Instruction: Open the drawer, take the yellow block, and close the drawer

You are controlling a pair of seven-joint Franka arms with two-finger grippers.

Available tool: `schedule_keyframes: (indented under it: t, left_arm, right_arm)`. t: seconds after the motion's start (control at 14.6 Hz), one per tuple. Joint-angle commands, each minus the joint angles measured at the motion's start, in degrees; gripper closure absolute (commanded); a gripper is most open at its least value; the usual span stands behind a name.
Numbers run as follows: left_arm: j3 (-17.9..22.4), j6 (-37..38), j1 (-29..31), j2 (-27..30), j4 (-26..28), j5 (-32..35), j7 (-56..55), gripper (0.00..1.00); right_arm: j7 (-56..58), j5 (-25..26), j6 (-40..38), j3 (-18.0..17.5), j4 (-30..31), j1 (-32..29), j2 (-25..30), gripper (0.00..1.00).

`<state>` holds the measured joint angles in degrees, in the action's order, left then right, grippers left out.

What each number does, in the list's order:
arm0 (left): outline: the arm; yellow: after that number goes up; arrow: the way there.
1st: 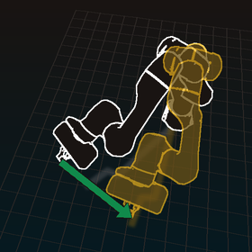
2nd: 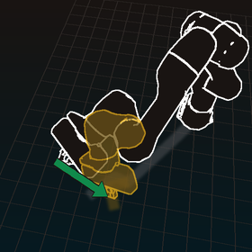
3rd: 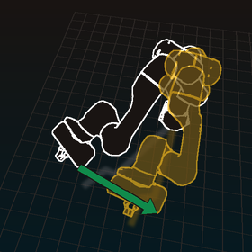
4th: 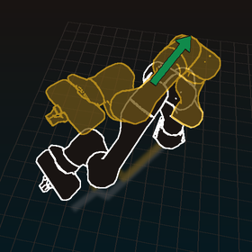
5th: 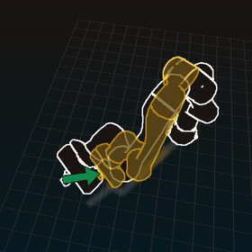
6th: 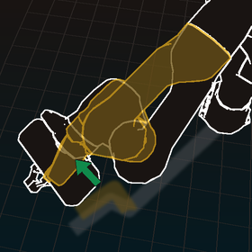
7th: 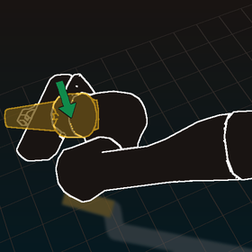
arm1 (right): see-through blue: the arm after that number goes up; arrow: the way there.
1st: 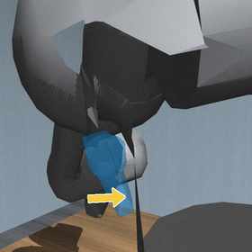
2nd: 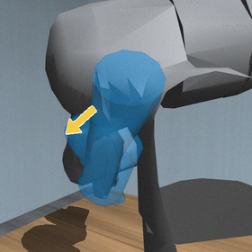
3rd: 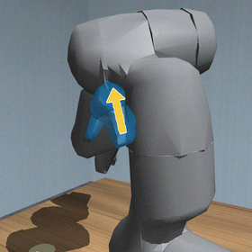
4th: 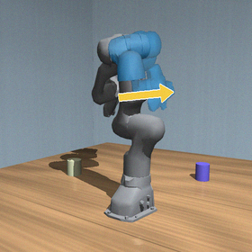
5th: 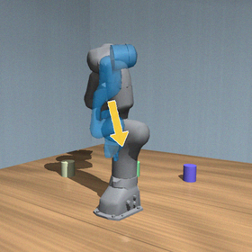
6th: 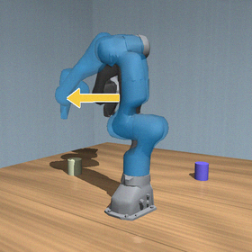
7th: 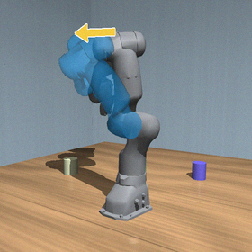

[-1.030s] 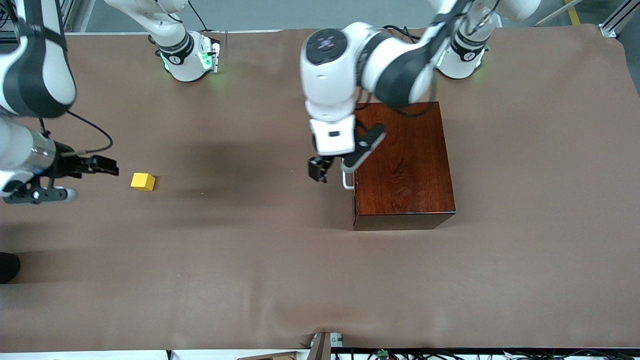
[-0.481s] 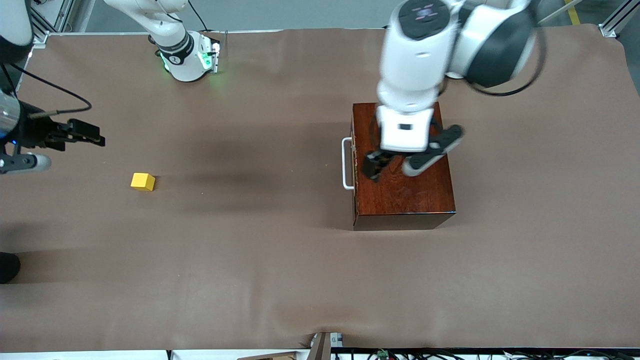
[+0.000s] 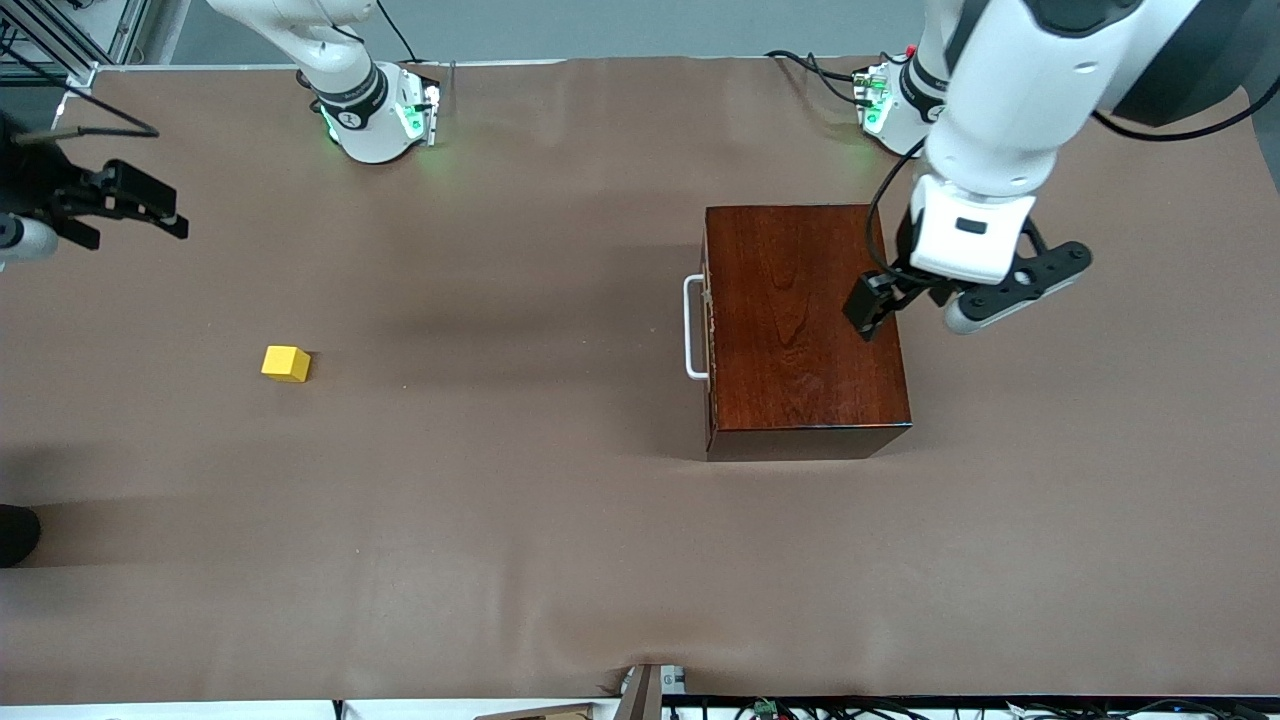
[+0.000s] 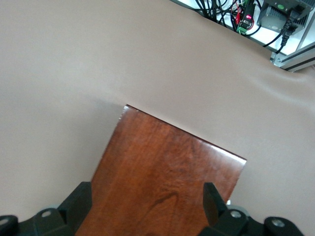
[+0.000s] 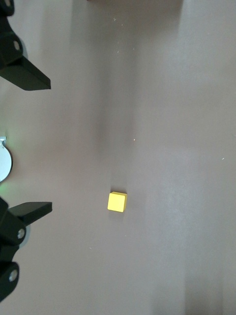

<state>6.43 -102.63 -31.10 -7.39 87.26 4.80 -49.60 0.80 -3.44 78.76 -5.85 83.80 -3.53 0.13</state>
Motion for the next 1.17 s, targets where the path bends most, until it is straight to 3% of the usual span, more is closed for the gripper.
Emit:
schedule_keyframes:
  t: [0.0,0.41,0.69,1.1]
  left_arm:
    - [-0.6,2.0,3.2,3.9,3.6,-0.7,9.6,0.00]
    - [-0.5,6.3,10.7,8.8,7.6,-0.7,29.8,0.00]
    - [-0.4,9.2,14.6,8.5,4.3,-0.8,34.7,0.00]
    - [-0.7,9.9,14.9,8.4,2.1,-0.8,35.2,0.00]
  right_arm:
    - [-7.2,-0.5,0.0,0.2,1.2,2.7,1.2,0.00]
    - [-5.6,0.9,0.2,0.8,0.5,3.3,0.8,0.00]
    - [-1.9,4.6,0.3,0.8,-2.3,2.5,0.2,0.00]
    - [-2.0,3.6,0.4,0.8,-2.4,1.9,-0.2,0.00]
